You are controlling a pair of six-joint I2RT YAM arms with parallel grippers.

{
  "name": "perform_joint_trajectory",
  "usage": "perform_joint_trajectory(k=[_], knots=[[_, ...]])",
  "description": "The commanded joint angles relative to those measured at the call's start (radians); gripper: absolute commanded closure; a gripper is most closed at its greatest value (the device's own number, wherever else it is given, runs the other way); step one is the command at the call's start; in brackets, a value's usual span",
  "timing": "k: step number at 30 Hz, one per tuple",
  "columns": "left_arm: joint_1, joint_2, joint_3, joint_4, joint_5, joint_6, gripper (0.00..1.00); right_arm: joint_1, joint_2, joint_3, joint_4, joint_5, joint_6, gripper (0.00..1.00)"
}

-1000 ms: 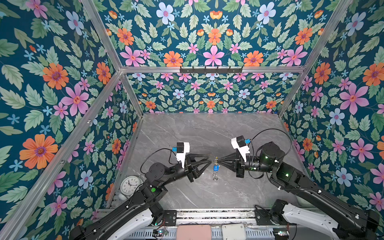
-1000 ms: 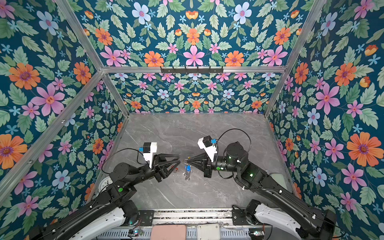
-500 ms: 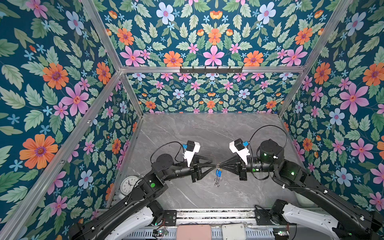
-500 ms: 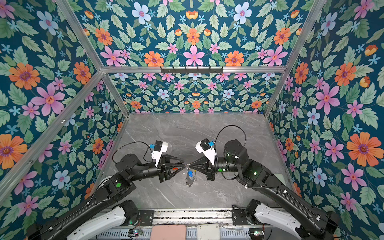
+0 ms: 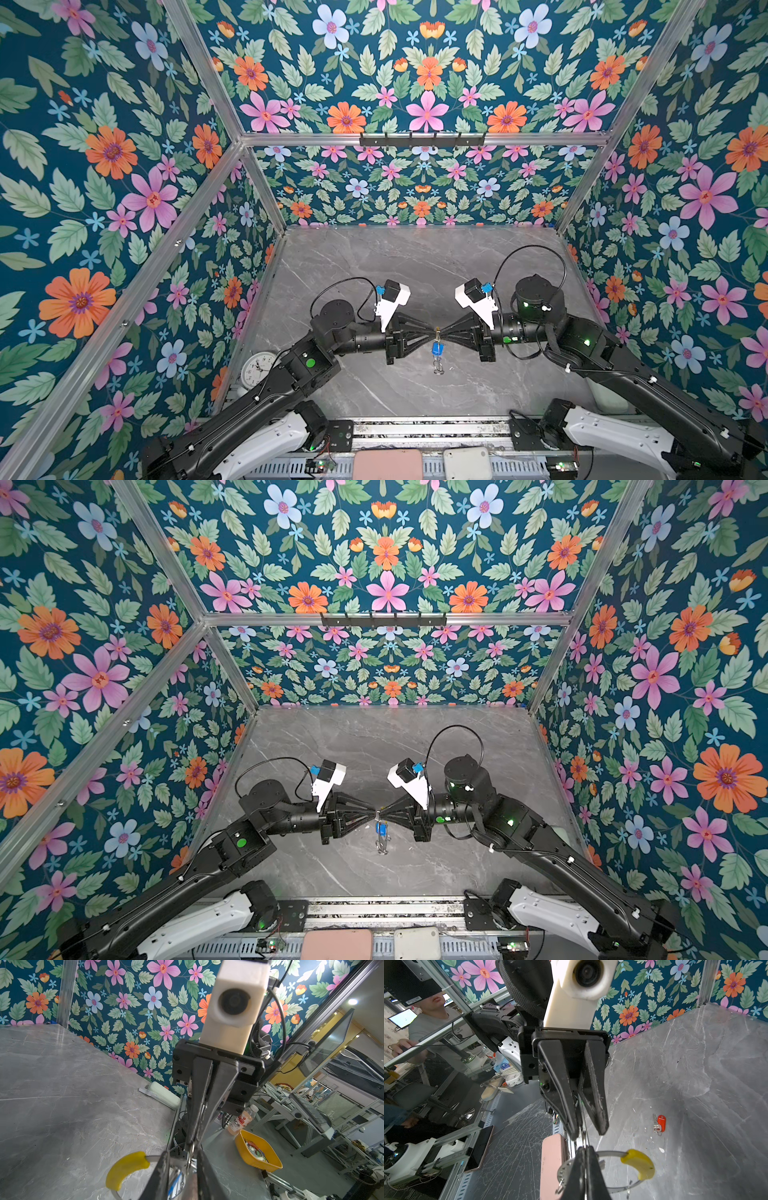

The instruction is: Remove the keys from the keyring

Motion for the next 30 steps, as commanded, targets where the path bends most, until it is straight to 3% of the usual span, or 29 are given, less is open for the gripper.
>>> perform_joint_trajectory(k=[1,21,30], knots=[[-0.002,0.001,0.010,-0.011,0.022,0.015,0.77,0.002,0.003,0.010,-0.006,0.001,-0.021,1.00],[-0.003,-0.006,-0.018,0.054,0.011,-0.005,0.98,0.000,0.015,0.033,0.006,0.012,0.004,1.00],[-0.003,-0.039,-0.082,0.208,-0.049,-0.040,1.00,0.001,-0.026,-0.012,0.168,0.028,0.092,0.68]])
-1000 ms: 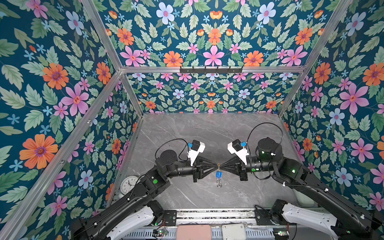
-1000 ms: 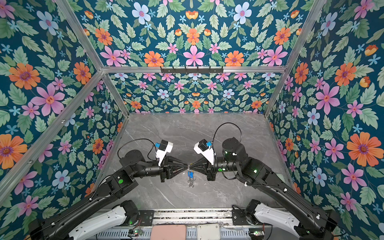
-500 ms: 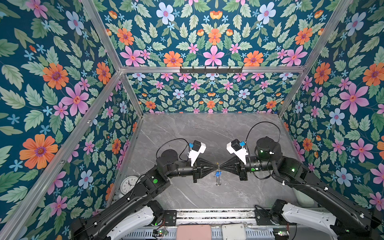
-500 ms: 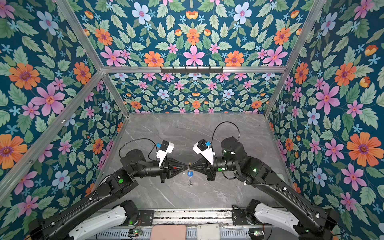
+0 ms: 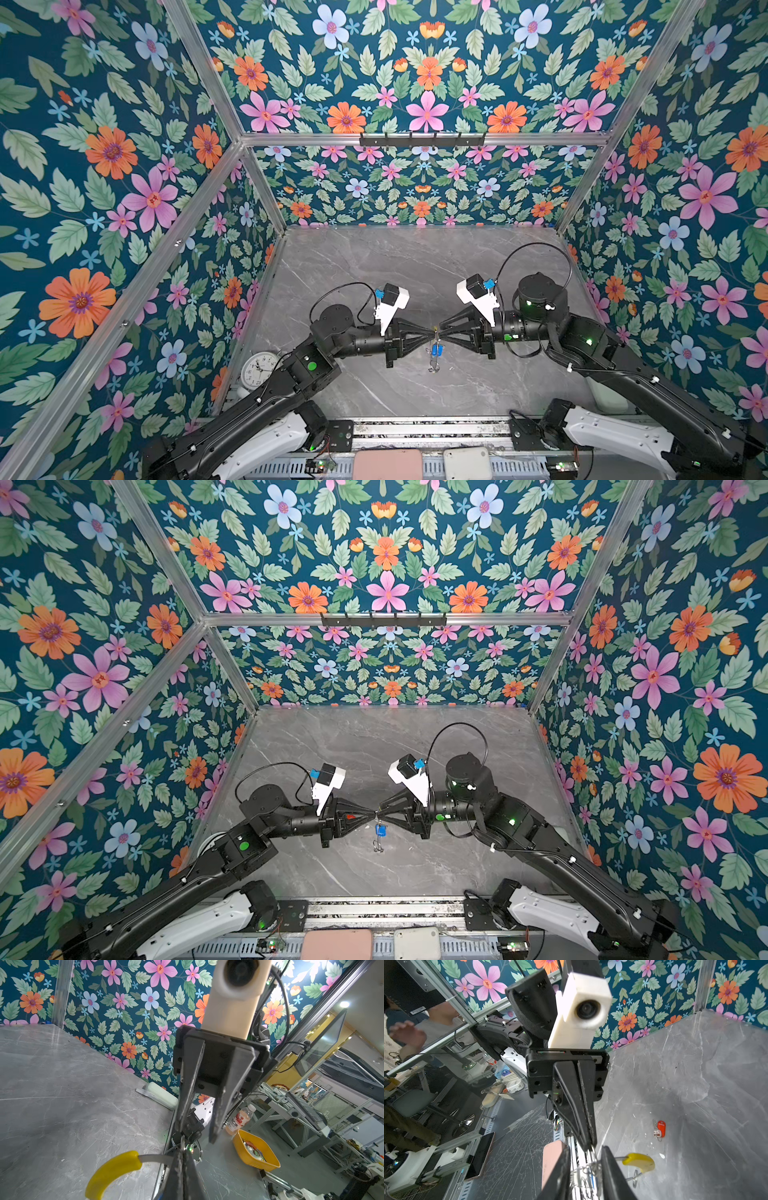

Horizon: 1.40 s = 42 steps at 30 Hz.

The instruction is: Remove the keys from the keyring

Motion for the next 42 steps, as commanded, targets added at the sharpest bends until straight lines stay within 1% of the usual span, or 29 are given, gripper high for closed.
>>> perform_joint_trajectory(k=[1,8,17,27,36,42], knots=[[0.001,-0.016,-0.022,0.140,-0.042,-0.017,1.00,0.001,-0.027,-0.032,0.145,0.026,0.068,0.66],[0.000,-0.032,-0.091,0.348,-0.105,-0.056,1.00,0.001,-0.096,-0.155,0.389,0.108,0.183,0.62],[0.001,-0.039,-0.172,0.569,-0.167,-0.105,1.00,0.001,-0.079,-0.255,0.597,0.111,0.287,0.61],[0.000,-0.001,-0.244,0.758,-0.211,-0.153,1.00,0.004,-0.031,-0.290,0.730,0.068,0.352,0.62],[0.001,0.028,-0.275,0.843,-0.235,-0.180,1.00,0.014,0.000,-0.303,0.793,0.069,0.384,0.69],[0.000,0.035,-0.284,0.856,-0.243,-0.188,1.00,0.017,0.017,-0.299,0.805,0.069,0.391,0.75]])
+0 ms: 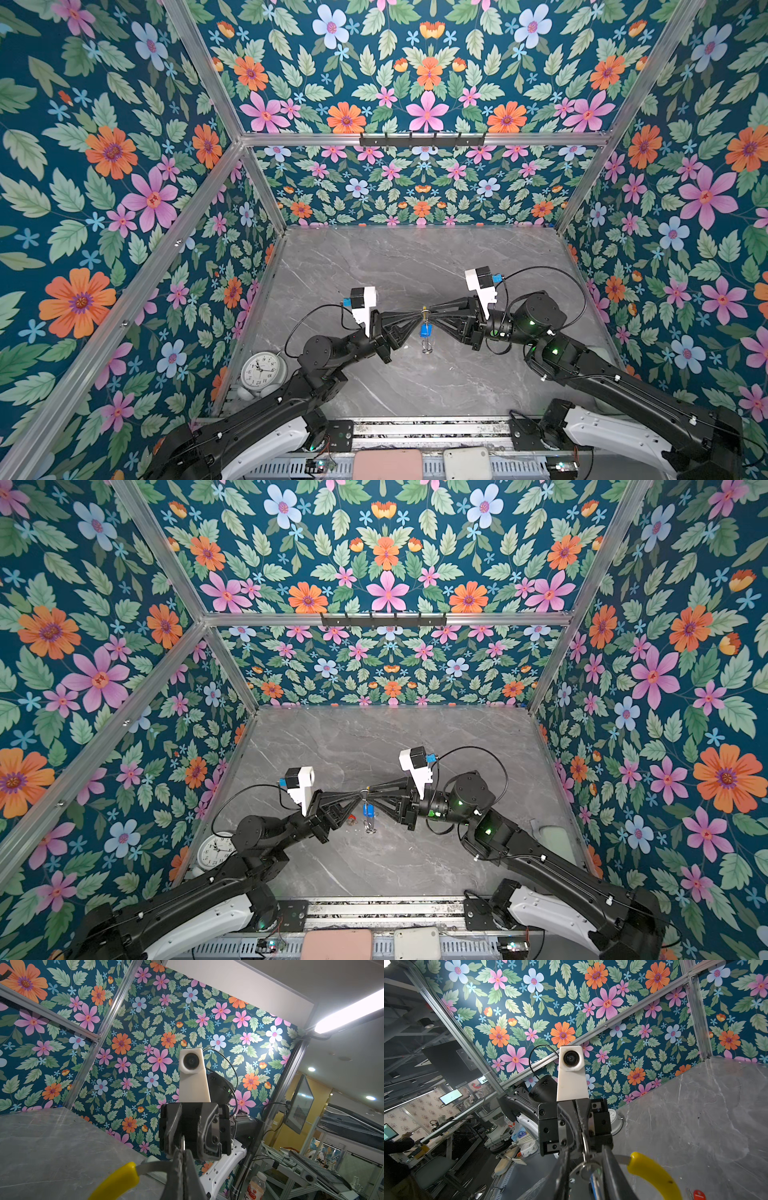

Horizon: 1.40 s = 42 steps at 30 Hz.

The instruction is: Remove the keys from the keyring

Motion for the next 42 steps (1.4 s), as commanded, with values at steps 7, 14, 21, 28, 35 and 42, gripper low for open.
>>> perform_joint_trajectory(k=[7,14,21,28,35,42], knots=[[0.000,0.002,-0.001,0.065,-0.006,-0.005,1.00,0.004,0.014,0.017,0.034,-0.012,0.004,0.93],[0.001,-0.010,-0.002,0.038,-0.008,-0.006,0.86,0.003,0.009,0.032,-0.023,-0.011,-0.023,1.00],[0.000,-0.072,-0.002,-0.071,-0.022,0.013,0.60,0.003,-0.013,0.058,-0.133,-0.010,-0.073,1.00],[0.001,-0.151,0.084,-0.412,-0.006,0.102,0.56,0.003,-0.027,0.140,-0.363,-0.023,-0.176,1.00],[0.000,-0.136,0.230,-0.729,0.085,0.201,0.61,0.002,-0.005,0.224,-0.580,-0.068,-0.287,1.00],[0.000,-0.105,0.344,-0.930,0.161,0.266,0.66,0.003,0.020,0.305,-0.743,-0.110,-0.378,1.00]])
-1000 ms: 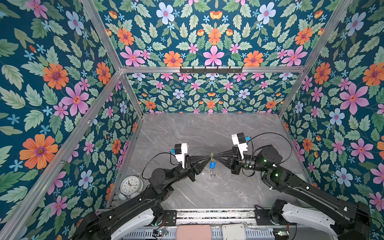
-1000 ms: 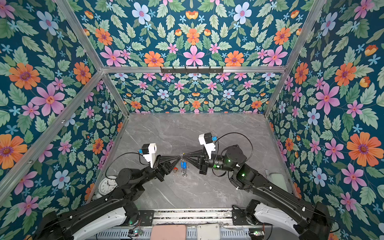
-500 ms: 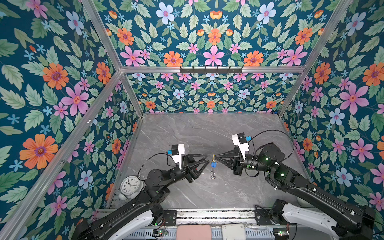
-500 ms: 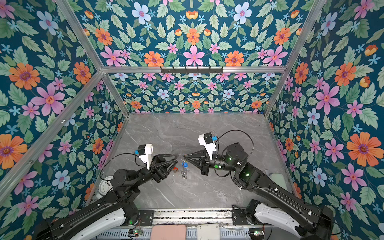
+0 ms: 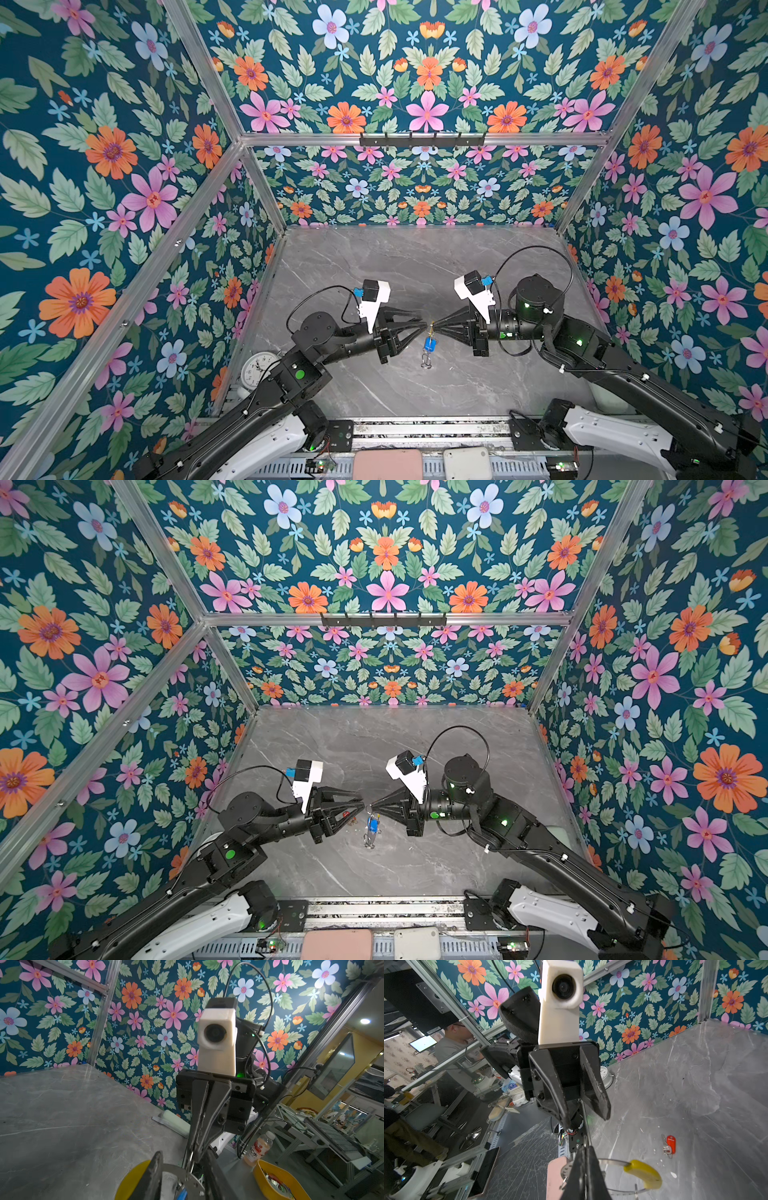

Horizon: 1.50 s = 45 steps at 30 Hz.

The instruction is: Remove the keys from the keyring

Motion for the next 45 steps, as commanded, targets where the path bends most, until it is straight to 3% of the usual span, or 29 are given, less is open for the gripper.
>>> perform_joint_trajectory(k=[1,19,33,45], knots=[[0.000,0.014,0.039,-0.128,0.067,0.060,0.67,0.000,0.009,0.034,-0.101,-0.030,-0.075,1.00],[0.001,0.097,0.122,-0.212,0.200,0.076,0.78,0.001,0.058,0.132,-0.289,-0.058,-0.190,1.00],[0.000,0.120,0.144,-0.274,0.226,0.093,0.77,0.001,0.064,0.154,-0.315,-0.044,-0.207,1.00],[0.001,0.137,0.172,-0.300,0.238,0.110,0.83,0.000,0.080,0.179,-0.355,-0.041,-0.228,1.00]])
